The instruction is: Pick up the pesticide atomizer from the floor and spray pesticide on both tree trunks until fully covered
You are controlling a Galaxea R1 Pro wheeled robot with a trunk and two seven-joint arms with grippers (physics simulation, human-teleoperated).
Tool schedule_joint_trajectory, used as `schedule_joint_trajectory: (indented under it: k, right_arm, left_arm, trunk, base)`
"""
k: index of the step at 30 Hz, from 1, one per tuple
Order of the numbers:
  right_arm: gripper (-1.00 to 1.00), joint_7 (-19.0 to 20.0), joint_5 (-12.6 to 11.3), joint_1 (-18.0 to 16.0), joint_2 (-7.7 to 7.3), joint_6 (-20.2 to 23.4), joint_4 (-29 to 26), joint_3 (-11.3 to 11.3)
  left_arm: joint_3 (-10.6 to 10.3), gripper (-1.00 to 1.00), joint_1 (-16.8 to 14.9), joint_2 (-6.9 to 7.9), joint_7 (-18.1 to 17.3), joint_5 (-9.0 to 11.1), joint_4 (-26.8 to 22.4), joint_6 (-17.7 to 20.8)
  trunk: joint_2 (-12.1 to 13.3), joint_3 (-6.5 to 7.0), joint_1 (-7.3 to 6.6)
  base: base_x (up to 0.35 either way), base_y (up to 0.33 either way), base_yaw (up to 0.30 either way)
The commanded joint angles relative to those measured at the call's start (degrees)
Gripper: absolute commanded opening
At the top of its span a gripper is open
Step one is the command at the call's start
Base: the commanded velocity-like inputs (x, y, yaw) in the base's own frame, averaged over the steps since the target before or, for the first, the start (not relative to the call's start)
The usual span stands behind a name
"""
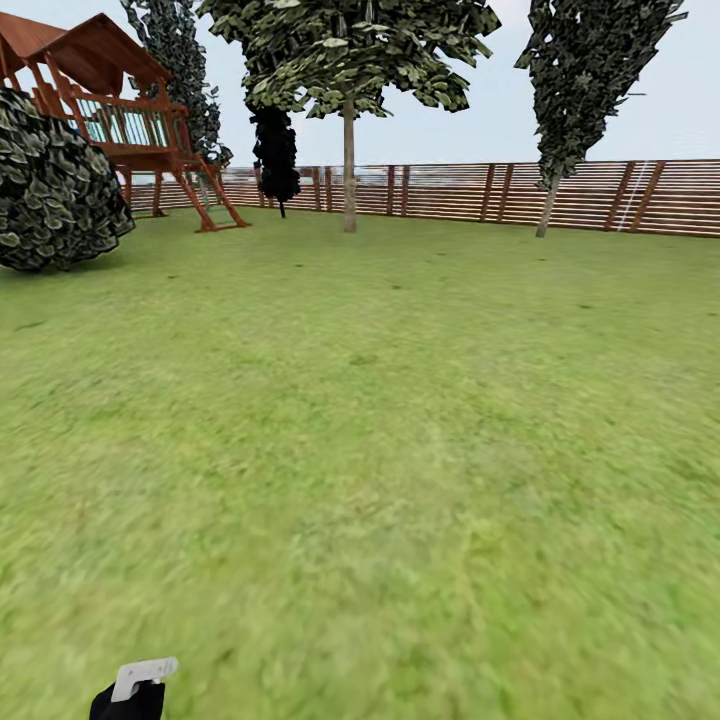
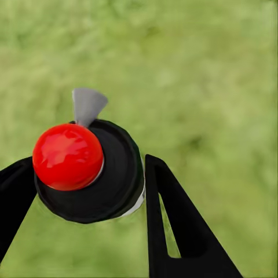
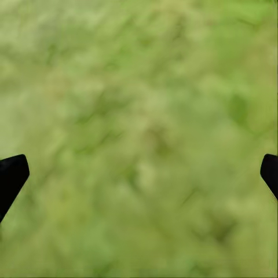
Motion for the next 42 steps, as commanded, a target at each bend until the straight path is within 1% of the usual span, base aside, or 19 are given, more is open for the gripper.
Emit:
schedule_joint_trajectory:
  k: [1, 42]
  right_arm:
    - [1.0, 0.0, 0.0, 0.0, 0.0, 0.0, 0.0, 0.0]
    - [1.0, 0.0, 0.01, 0.0, 0.0, 0.0, 0.0, 0.0]
  left_arm:
    - [0.01, -1.0, 0.0, 0.0, 0.0, 0.0, -0.01, 0.0]
    - [0.02, -1.0, 0.0, 0.0, 0.0, 0.0, 0.05, 0.0]
  trunk:
    - [0.0, 0.0, 0.0]
    - [0.0, 0.0, 0.0]
  base:
    - [0.338, 0.0, 0.0]
    - [0.338, 0.0, 0.0]
